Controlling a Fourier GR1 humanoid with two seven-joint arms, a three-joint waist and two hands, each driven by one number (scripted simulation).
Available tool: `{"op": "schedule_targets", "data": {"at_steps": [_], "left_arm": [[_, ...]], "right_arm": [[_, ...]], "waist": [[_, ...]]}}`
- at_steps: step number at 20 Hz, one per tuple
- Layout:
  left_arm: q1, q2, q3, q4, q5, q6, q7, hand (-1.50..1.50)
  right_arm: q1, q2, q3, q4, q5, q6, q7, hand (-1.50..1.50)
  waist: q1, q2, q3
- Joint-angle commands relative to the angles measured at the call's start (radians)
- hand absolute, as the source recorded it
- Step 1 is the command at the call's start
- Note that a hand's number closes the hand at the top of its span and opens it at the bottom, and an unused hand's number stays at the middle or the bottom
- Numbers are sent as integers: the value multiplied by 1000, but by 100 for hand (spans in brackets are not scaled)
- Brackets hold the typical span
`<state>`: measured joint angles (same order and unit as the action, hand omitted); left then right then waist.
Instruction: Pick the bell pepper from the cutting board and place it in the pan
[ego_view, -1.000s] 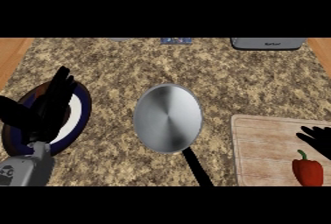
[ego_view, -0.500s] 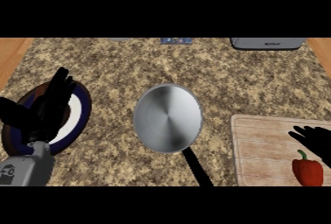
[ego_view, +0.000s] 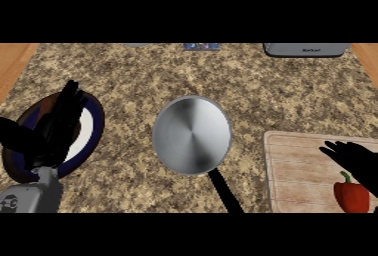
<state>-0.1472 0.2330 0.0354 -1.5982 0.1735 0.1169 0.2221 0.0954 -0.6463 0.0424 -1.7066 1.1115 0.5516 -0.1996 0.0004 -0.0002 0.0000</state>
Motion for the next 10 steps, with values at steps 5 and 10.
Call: {"op": "schedule_targets", "data": {"at_steps": [5, 10], "left_arm": [[-6, -33, 11, 15, -21, -16, -2, 0], [-84, -25, 41, 131, -35, -36, -46, 0]], "right_arm": [[-74, 56, -3, 194, 65, -66, -77, -150], [-19, 93, 56, 144, 102, -116, -119, 150]], "waist": [[3, 1, 0], [-4, 2, 0]]}}
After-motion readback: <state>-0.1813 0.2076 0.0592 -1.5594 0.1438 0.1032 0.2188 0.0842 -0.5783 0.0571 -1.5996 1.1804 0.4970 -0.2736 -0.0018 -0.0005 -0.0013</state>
